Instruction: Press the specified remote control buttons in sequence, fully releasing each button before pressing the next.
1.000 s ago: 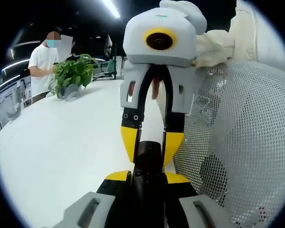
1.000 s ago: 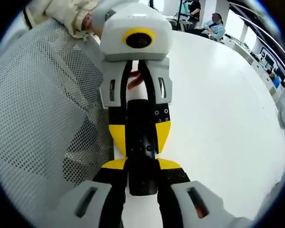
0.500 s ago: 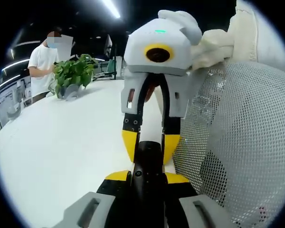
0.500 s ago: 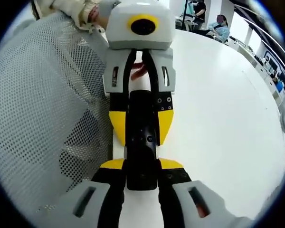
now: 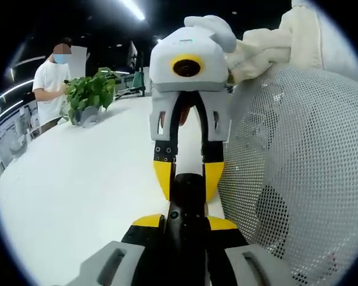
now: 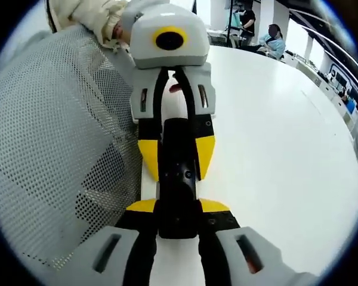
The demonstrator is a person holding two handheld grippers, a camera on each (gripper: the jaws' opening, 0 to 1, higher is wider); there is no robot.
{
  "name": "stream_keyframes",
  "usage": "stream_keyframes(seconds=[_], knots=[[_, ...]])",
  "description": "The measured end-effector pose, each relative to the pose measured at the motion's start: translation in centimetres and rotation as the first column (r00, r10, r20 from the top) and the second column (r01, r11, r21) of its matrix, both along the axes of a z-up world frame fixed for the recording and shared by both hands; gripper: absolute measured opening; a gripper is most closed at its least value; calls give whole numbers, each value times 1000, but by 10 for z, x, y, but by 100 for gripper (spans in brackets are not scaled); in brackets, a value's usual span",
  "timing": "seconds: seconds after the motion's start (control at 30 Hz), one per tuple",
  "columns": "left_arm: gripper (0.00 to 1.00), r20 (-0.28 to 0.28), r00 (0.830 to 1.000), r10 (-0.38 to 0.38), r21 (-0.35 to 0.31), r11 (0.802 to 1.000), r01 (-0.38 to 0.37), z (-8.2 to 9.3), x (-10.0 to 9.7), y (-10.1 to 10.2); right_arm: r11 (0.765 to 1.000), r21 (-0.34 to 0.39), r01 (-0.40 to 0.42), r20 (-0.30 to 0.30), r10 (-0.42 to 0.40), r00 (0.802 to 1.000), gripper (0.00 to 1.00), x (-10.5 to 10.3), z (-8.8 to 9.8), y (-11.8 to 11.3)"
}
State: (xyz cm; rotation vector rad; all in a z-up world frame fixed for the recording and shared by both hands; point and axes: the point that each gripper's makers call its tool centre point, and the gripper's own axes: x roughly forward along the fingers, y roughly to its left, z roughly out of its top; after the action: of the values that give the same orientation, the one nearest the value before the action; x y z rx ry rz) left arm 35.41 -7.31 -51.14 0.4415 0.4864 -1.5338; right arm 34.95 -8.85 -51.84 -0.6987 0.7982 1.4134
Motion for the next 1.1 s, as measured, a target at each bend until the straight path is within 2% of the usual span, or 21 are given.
stream_keyframes(seconds=[0.17,0.43,0.5,0.53,0.57,0.6,0.63,0.73,0.77,0.87,0.93,1.03,1.1], knots=[[27,13,1000,-3,77,997,2,-5,-1,13,1000,-16,-17,10,17,1000,24,0,0,0],[26,14,1000,-17,143,990,15,-4,-1,28,999,-25,-28,10,28,1000,24,2,-1,0],[26,-10,1000,9,141,990,-8,-3,0,29,999,-27,-26,9,27,1000,24,2,-1,0],[26,-61,997,51,143,989,-41,-3,-1,29,999,-28,-24,8,24,1000,24,2,-1,0],[26,-57,997,52,120,992,-45,0,2,27,999,-27,-21,7,22,1000,24,2,-1,1],[26,-101,992,74,116,991,-62,4,0,27,999,-29,-25,11,25,1000,24,2,-1,0],[25,-110,991,79,109,992,-67,6,0,27,999,-31,-23,11,23,1000,24,3,-1,1],[24,-67,993,98,60,994,-94,21,9,26,999,-35,-18,8,18,1000,25,2,-1,0],[25,-68,992,107,55,993,-103,25,11,26,999,-35,-14,5,14,1000,25,2,0,0],[32,-65,988,143,25,990,-141,36,19,25,999,-40,-14,5,14,1000,25,2,-1,0],[40,-81,982,168,-2,986,-169,47,21,22,999,-47,-18,9,19,1000,25,1,-1,0],[54,-95,980,177,-65,981,-184,70,18,13,998,-55,-23,9,24,1000,25,1,-1,0],[60,-78,981,178,-83,979,-185,81,15,12,998,-61,-26,11,27,1000,25,1,-1,0]])
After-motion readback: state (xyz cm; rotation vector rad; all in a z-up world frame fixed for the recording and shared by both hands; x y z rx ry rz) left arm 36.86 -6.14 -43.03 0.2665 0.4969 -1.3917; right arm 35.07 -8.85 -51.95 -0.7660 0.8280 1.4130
